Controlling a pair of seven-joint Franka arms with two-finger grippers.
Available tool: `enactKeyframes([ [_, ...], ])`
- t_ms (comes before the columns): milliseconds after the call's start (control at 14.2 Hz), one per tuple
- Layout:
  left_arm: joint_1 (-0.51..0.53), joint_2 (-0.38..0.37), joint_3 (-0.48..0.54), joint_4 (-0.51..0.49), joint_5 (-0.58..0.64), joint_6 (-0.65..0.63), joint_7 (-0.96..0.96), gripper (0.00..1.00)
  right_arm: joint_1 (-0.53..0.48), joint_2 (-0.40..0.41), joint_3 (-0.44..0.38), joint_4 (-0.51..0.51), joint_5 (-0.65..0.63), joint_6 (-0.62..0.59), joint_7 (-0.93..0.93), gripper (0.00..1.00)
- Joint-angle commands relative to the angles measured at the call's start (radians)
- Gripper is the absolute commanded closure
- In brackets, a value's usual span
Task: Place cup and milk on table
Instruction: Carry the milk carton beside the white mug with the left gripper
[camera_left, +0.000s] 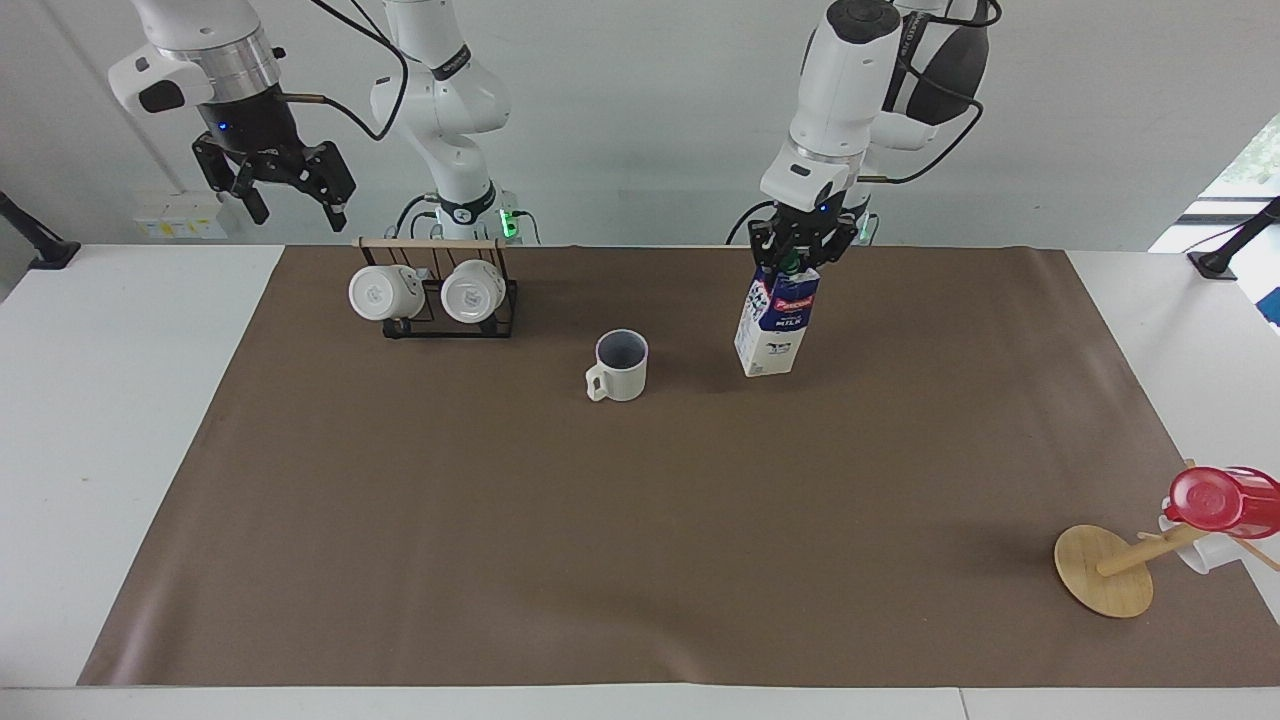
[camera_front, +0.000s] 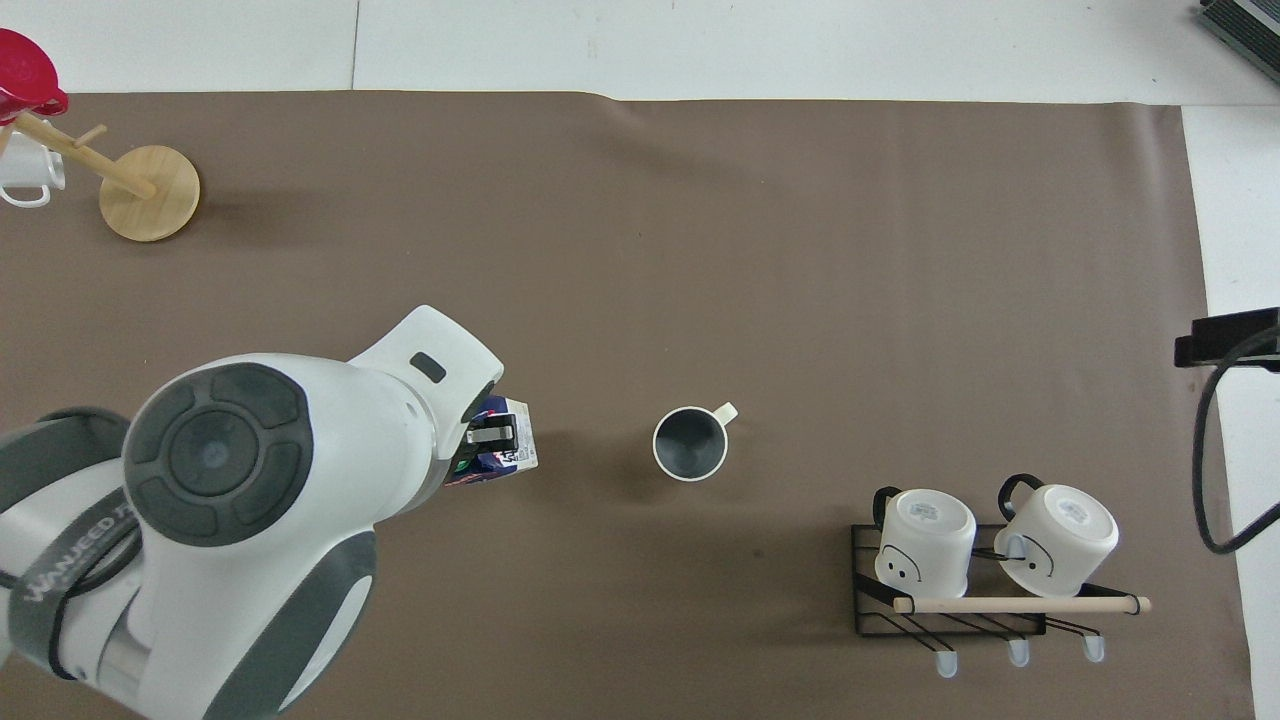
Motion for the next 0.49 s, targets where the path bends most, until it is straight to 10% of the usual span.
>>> enactKeyframes([
  [0,-0.061,0.054,0.014,0.029,0.01,0.027,-0.072,0.49,-0.01,0.004,0.007,0.008,0.0,-0.019,-0.032,0.0],
  [423,-0.081,0.108,0.014,0.023,0.019,0.109,-0.083,0.48,-0.011,0.01,0.005,0.019,0.017,-0.089,-0.032,0.0],
])
